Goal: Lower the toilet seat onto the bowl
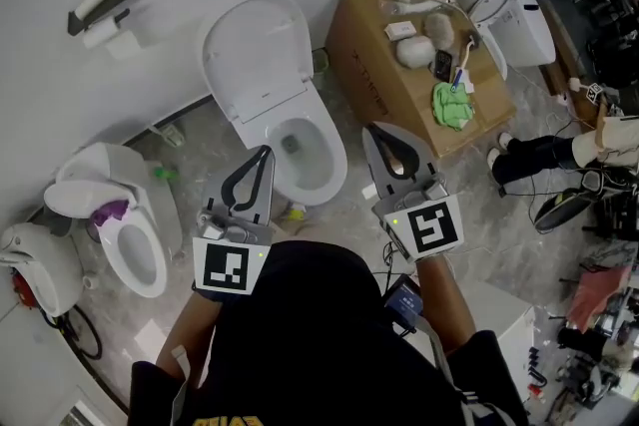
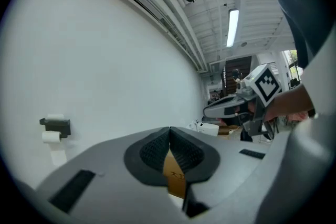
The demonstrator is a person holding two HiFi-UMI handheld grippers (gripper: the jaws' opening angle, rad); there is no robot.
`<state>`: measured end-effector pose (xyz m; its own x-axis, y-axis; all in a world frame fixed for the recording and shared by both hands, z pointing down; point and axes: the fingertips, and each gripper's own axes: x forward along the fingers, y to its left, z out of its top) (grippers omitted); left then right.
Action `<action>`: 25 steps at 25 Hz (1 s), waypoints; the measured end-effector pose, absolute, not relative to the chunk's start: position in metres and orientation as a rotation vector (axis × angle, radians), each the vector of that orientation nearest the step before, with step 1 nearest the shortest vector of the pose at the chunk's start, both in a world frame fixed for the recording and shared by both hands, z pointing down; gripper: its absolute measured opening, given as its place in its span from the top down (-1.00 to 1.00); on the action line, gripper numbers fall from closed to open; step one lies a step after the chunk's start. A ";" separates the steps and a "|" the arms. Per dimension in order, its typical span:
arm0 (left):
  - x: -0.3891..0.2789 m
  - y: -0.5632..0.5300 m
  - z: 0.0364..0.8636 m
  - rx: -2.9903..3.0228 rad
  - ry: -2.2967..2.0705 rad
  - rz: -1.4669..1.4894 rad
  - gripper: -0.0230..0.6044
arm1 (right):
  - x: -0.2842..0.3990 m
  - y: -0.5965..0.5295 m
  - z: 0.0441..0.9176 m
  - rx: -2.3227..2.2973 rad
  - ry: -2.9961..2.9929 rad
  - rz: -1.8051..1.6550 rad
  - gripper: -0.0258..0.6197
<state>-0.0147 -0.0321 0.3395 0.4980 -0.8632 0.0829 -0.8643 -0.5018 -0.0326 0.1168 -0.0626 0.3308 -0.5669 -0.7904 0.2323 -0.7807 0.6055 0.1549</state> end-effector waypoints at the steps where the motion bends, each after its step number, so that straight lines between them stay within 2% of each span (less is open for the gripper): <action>1: -0.011 -0.030 0.340 2.719 -1.530 0.146 0.89 | 0.113 -0.063 0.331 1.261 -2.560 -0.057 0.93; 12: -0.014 -0.029 0.352 2.676 -1.512 0.191 0.89 | 0.092 -0.070 0.326 1.192 -2.598 -0.105 0.93; 22: -0.009 -0.032 0.360 2.668 -1.480 0.179 0.89 | 0.116 -0.066 0.327 1.243 -2.534 -0.086 0.93; 25: -0.002 -0.029 0.361 2.782 -1.427 0.307 0.89 | 0.115 -0.067 0.329 1.252 -2.540 -0.087 0.93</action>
<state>-0.0022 -0.0294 0.3605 0.5684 -0.8044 0.1729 -0.8044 -0.5874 -0.0887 0.1149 -0.0667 0.3292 -0.5714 -0.7830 0.2459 -0.7642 0.6168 0.1884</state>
